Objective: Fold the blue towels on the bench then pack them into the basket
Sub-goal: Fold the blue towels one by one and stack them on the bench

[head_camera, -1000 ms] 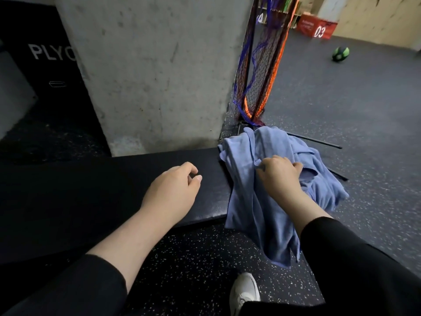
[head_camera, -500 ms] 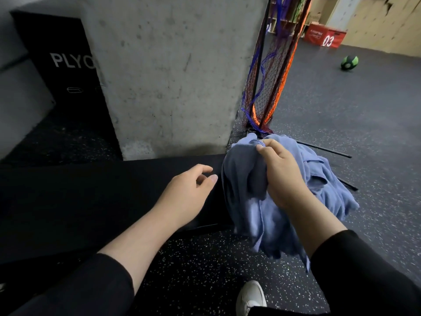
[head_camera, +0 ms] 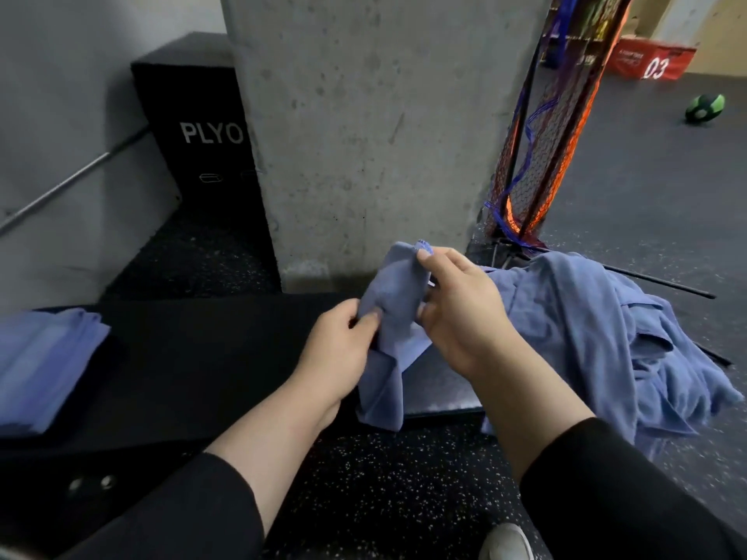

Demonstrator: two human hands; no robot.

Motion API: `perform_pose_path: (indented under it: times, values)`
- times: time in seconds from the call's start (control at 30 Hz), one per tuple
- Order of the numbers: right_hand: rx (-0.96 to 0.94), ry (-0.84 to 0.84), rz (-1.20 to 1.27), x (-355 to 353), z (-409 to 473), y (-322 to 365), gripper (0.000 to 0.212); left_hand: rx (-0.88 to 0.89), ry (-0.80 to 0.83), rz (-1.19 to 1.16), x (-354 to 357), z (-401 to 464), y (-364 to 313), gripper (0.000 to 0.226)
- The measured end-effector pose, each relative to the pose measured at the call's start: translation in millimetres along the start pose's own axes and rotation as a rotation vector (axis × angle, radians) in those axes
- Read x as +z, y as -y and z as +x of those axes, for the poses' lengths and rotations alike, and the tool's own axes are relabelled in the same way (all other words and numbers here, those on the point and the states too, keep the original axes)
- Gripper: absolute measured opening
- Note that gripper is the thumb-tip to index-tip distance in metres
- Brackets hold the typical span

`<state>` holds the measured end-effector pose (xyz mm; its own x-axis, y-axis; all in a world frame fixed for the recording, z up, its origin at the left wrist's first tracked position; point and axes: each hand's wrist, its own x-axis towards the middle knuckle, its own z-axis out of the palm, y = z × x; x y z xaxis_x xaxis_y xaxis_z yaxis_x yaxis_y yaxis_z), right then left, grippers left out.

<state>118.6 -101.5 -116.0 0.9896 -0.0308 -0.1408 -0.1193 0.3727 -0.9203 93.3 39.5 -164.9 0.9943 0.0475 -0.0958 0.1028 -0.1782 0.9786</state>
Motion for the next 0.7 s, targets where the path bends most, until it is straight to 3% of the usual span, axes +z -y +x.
perform_pose_path:
  times: [0.13, 0.23, 0.3, 0.37, 0.5, 0.57, 0.63, 0.7]
  values:
    - [-0.019, -0.027, -0.12, 19, 14, -11, 0.01, 0.068, -0.26, 0.021, -43, 8, -7, 0.023]
    - [-0.025, -0.064, -0.252, 35, 24, -27, 0.006, 0.106, -0.272, -0.002, -71, 9, -7, 0.023]
    - [-0.091, -0.061, -0.498, 39, 29, -38, 0.016, 0.105, -0.262, 0.011, -81, 8, -5, 0.025]
    - [-0.181, 0.031, -0.735, 43, 30, -44, 0.011, 0.088, -0.283, 0.037, -90, 8, -4, 0.029]
    - [-0.151, 0.249, -0.858, 52, 20, -44, 0.011, -0.043, -0.286, 0.033, -102, 13, 1, 0.032]
    - [-0.171, 0.365, -1.021, 51, 13, -44, 0.026, -0.097, -0.246, -0.044, -102, 15, 2, 0.029]
    - [-0.227, 0.447, -1.219, 48, 8, -48, 0.059, -0.142, -0.227, -0.095, -98, 16, 1, 0.024]
    - [-0.278, 0.429, -1.344, 46, 6, -56, 0.069, -0.179, -0.207, -0.136, -94, 18, -2, 0.025]
